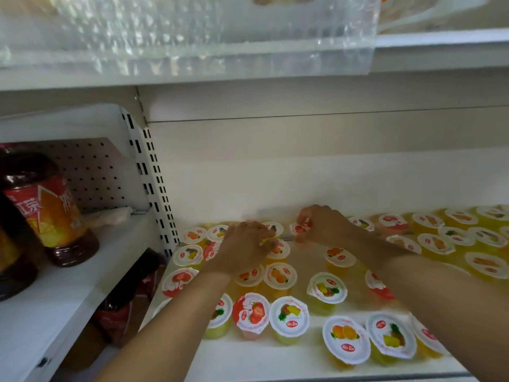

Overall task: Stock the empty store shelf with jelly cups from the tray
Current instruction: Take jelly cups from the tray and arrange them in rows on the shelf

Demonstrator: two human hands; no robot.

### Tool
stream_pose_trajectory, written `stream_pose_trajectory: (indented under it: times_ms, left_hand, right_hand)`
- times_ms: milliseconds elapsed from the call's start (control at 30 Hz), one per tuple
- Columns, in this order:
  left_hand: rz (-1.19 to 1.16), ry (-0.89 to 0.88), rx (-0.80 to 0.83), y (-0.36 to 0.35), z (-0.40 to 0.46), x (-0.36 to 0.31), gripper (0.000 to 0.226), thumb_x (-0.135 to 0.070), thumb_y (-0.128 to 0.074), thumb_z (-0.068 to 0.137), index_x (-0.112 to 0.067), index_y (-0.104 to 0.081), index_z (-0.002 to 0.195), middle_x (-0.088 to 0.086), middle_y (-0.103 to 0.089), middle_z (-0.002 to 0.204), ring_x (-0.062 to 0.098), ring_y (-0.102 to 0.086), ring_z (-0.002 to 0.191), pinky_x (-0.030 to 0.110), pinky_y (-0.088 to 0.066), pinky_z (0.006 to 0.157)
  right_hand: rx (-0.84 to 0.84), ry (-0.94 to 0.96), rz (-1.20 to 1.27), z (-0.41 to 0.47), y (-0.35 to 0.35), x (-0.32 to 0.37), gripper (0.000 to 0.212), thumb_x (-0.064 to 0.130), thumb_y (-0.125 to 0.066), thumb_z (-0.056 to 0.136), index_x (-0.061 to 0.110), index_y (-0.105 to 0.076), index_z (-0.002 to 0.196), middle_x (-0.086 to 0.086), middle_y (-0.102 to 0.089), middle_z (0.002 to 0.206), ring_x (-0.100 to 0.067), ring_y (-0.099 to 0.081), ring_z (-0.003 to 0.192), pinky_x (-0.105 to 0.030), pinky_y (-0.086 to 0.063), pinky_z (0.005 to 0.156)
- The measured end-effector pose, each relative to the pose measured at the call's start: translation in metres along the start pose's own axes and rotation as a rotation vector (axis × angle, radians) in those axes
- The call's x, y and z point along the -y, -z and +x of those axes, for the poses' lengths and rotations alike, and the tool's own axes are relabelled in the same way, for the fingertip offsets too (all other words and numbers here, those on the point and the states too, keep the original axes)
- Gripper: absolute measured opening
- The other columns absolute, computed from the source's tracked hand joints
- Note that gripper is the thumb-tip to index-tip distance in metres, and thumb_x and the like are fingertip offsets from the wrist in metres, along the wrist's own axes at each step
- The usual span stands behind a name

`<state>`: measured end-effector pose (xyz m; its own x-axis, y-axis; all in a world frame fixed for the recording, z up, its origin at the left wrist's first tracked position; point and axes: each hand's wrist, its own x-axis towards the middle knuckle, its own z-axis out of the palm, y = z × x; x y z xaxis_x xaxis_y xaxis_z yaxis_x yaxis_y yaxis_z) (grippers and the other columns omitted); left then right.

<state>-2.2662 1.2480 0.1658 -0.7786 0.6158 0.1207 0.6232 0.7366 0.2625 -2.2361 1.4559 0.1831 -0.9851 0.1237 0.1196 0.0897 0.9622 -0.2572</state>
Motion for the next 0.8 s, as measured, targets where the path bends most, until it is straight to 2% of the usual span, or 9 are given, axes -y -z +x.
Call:
stream_pose_trajectory:
  times_ms: [100,200,333,400,467,567,700,800]
  left_hand:
    - [-0.002,0.000,0.002,0.000,-0.001,0.000,0.041,-0.048,-0.036,0.100,-0.036,-0.051,0.136,-0.008,-0.044,0.146,0.017,-0.037,0.135,0.042,-0.020,0.113]
    - [-0.016,0.008,0.018,0.004,-0.003,0.000,0.042,-0.049,-0.036,0.100,-0.037,-0.048,0.138,-0.008,-0.043,0.148,0.017,-0.034,0.137,0.043,-0.019,0.115]
    - [-0.173,0.015,-0.053,0.012,-0.020,-0.007,0.041,-0.046,-0.037,0.101,-0.036,-0.046,0.139,-0.008,-0.043,0.147,0.016,-0.032,0.139,0.039,-0.022,0.116]
    - [-0.240,0.029,-0.066,0.010,-0.033,-0.011,0.040,-0.045,-0.038,0.100,-0.037,-0.046,0.139,-0.010,-0.039,0.149,0.014,-0.025,0.142,0.036,-0.018,0.117]
    - [-0.267,0.017,-0.060,0.006,-0.043,-0.014,0.038,-0.043,-0.041,0.100,-0.039,-0.048,0.137,-0.012,-0.039,0.149,0.011,-0.022,0.143,0.030,-0.016,0.116]
    - [-0.190,-0.027,-0.013,0.002,-0.047,-0.016,0.037,-0.042,-0.041,0.100,-0.038,-0.049,0.136,-0.013,-0.041,0.148,0.011,-0.024,0.142,0.028,-0.014,0.114]
    - [-0.078,-0.046,0.045,-0.001,-0.039,-0.017,0.037,-0.046,-0.039,0.099,-0.039,-0.051,0.134,-0.014,-0.042,0.148,0.013,-0.024,0.143,0.038,-0.012,0.118]
    - [-0.045,-0.030,0.068,0.000,-0.038,-0.019,0.038,-0.047,-0.038,0.099,-0.039,-0.051,0.134,-0.014,-0.040,0.148,0.013,-0.023,0.144,0.040,-0.010,0.119]
  right_hand:
    - [-0.021,0.009,0.011,0.002,-0.006,0.010,0.037,0.043,-0.074,0.074,0.023,-0.064,0.104,0.003,-0.067,0.104,-0.019,-0.063,0.092,-0.032,-0.049,0.084]
    - [-0.025,0.009,-0.077,0.000,-0.006,0.013,0.039,0.048,-0.069,0.078,0.023,-0.062,0.108,0.002,-0.067,0.106,-0.020,-0.062,0.096,-0.034,-0.046,0.087]
    - [-0.036,0.014,-0.109,-0.012,0.010,0.009,0.044,0.058,-0.058,0.084,0.029,-0.060,0.118,0.005,-0.062,0.117,-0.018,-0.059,0.104,-0.038,-0.040,0.094]
    - [0.027,0.023,-0.073,-0.024,0.026,0.005,0.042,0.063,-0.056,0.084,0.033,-0.064,0.112,0.011,-0.063,0.108,-0.011,-0.059,0.096,-0.036,-0.041,0.091]
    - [0.171,0.031,-0.054,-0.039,0.042,0.002,0.043,0.065,-0.061,0.079,0.035,-0.066,0.110,0.015,-0.062,0.102,-0.007,-0.058,0.091,-0.033,-0.042,0.089]
    - [0.313,0.009,-0.083,-0.059,0.056,-0.003,0.046,0.057,-0.070,0.075,0.040,-0.062,0.117,0.016,-0.059,0.113,-0.008,-0.057,0.100,-0.029,-0.040,0.088]
    - [0.360,0.017,-0.180,-0.068,0.053,-0.013,0.062,0.050,-0.076,0.071,0.039,-0.052,0.128,0.014,-0.052,0.128,-0.014,-0.053,0.115,-0.030,-0.041,0.096]
    - [0.306,0.020,-0.184,-0.067,0.044,-0.018,0.057,0.050,-0.076,0.069,0.038,-0.052,0.120,0.010,-0.058,0.121,-0.015,-0.057,0.106,-0.031,-0.046,0.090]
